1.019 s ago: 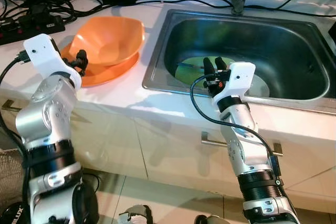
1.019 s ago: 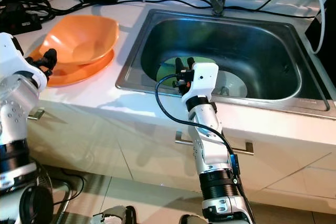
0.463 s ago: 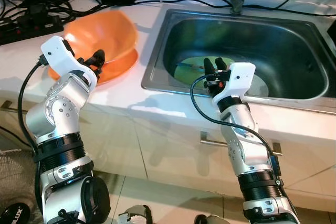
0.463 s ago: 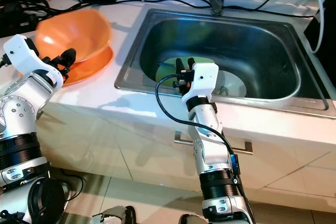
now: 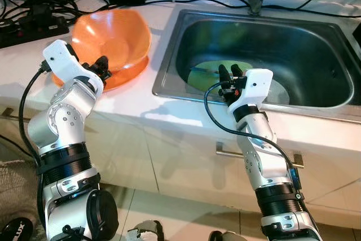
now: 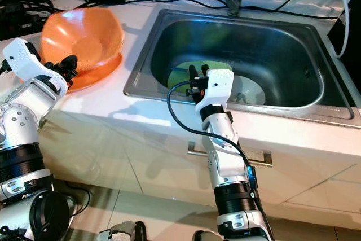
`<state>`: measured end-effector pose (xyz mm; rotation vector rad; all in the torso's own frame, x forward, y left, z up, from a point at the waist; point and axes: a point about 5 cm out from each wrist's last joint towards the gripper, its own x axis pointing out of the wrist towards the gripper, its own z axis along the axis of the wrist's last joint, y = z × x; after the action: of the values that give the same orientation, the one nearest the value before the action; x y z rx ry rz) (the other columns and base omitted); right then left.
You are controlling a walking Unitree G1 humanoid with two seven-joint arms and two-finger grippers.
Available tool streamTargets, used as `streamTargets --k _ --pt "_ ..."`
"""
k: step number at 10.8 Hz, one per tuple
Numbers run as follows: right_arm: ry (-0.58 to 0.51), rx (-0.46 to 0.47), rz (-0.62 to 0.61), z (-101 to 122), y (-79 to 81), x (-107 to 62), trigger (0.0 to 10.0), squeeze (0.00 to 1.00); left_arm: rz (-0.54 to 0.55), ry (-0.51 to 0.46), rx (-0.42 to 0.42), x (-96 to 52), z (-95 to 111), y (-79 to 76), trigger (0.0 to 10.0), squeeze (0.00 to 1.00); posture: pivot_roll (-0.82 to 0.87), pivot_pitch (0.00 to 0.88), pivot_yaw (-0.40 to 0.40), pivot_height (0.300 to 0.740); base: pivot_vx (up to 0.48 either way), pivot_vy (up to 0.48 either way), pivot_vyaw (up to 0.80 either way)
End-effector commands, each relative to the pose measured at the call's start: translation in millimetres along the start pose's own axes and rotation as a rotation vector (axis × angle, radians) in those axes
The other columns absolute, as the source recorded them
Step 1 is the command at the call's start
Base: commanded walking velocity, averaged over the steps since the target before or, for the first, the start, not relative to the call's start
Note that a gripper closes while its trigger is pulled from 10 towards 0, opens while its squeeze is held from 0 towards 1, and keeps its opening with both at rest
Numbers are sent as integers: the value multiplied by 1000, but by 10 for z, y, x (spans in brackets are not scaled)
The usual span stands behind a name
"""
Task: Kitchen organization
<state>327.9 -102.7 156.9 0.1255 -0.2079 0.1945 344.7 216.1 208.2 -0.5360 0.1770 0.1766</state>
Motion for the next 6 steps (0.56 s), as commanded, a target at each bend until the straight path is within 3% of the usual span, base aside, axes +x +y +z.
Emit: streamTargets --k 1,6 --pt "16 -1 -11 -24 -21 -1 10000 0 13 14 -10 18 -15 9 0 0 107 80 24 740 0 0 0" --pt "24 -2 -15 -42 -22 -2 10000 0 18 4 -41 16 -36 9 0 0 106 81 25 740 0 0 0"
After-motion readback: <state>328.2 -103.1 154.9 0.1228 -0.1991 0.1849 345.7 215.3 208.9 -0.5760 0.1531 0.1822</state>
